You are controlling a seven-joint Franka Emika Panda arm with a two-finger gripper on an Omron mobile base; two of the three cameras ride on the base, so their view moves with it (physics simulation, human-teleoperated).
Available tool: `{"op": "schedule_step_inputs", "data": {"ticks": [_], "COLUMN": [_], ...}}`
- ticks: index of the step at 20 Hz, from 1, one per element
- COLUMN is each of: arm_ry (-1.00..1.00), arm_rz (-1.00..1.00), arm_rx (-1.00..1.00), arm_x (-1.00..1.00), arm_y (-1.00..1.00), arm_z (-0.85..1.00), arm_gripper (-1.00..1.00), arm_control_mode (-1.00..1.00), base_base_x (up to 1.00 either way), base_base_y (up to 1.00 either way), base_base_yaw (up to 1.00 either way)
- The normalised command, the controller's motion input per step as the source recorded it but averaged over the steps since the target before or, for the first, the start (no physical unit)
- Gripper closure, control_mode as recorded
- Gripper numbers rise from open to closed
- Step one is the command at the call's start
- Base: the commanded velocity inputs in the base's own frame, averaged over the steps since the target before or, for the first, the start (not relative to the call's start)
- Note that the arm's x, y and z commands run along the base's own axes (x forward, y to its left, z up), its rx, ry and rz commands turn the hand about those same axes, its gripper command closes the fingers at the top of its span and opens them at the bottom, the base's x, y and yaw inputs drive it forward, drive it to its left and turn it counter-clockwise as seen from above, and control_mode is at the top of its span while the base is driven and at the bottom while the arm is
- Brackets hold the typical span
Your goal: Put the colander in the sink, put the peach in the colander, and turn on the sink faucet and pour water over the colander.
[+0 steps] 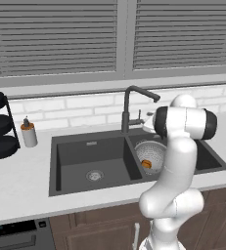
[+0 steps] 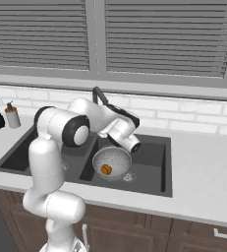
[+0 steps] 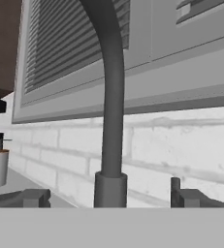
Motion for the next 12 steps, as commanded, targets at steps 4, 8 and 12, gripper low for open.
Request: {"op": "schedule_step_inputs", "data": {"ticks": [4,8,12], "arm_ry": [0.00,0.00,0.00], "arm_rz": [0.00,0.00,0.00], "arm_rx": [0.00,0.00,0.00], "arm_x": [0.14,0.19,0.26], "arm_y": [0.00,0.00,0.00], "arm_z": [0.00,-0.01,-0.01], "arm_gripper": [-1.00,-1.00,-1.00], "arm_control_mode": [-1.00,-1.00,-1.00], "base_base_x": [0.00,0.00,0.00], "base_base_y": [0.00,0.00,0.00], "base_base_yaw": [0.00,0.00,0.00]}}
